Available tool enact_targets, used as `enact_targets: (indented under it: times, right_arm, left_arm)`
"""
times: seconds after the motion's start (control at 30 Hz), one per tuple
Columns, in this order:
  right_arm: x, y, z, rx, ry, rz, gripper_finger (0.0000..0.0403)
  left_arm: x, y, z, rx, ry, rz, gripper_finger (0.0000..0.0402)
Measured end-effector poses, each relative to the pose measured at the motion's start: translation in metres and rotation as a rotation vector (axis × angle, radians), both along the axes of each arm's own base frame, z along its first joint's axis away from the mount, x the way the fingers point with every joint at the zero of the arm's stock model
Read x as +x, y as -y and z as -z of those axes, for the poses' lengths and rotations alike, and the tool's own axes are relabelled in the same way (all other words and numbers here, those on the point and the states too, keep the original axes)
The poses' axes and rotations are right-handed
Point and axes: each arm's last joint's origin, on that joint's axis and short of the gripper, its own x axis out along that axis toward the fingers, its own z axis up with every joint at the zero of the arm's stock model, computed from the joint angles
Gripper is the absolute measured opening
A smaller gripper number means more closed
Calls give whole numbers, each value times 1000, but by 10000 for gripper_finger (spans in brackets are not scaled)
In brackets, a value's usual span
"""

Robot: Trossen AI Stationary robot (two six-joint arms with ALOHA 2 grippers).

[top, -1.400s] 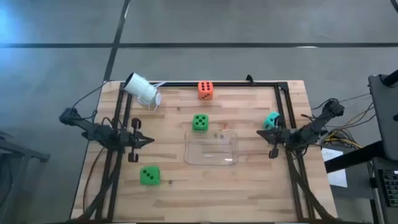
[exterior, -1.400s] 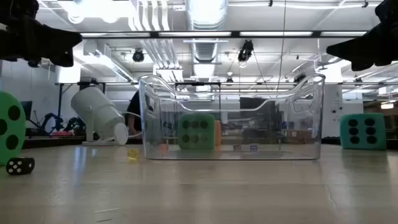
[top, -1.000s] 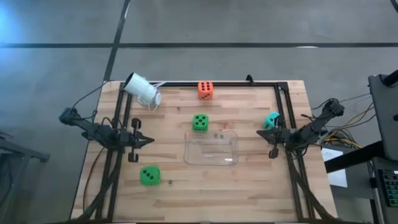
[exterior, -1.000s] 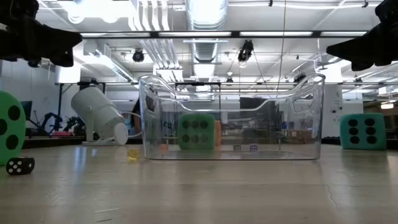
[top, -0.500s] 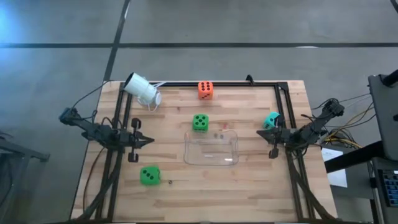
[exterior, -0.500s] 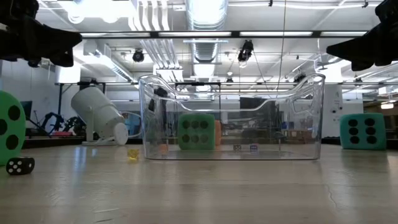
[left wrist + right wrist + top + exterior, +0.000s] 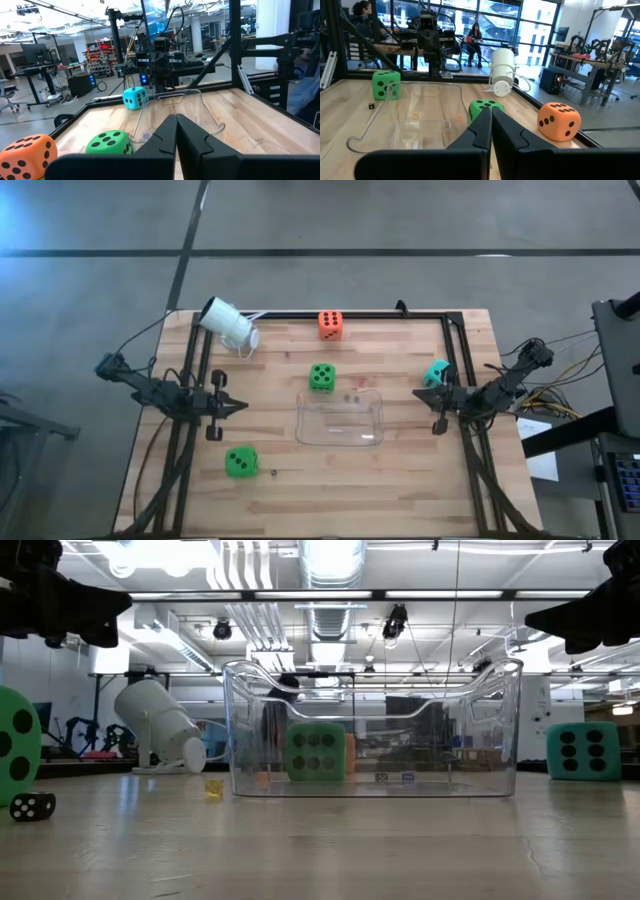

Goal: Pick & Place Dice

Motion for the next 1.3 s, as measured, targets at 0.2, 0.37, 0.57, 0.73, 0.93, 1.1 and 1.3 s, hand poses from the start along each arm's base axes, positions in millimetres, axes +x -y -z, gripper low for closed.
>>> enact_targets:
  times: [0.2,0.37,0.57,0.73,0.93,1.1,1.3]
  right_arm:
    - [0,0,0,0,0,0,8]
    - [0,0,0,4,2,0,8]
    - [0,0,0,6,5,1,8]
    - [0,0,-8,42,68,-1,8]
    - [-9,7,-41,9,318,19,8]
    - [-19,15,-61,-30,426,103,8]
    - [-28,23,-101,-2,419,91,8]
  left_arm:
    - [0,0,0,0,0,0,10]
    - [0,0,0,0,0,0,10]
    - [0,0,0,0,0,0,10]
    - [0,0,0,0,0,0,10]
    - [0,0,0,0,0,0,10]
    - [0,0,0,0,0,0,10]
    - [0,0,0,0,0,0,10]
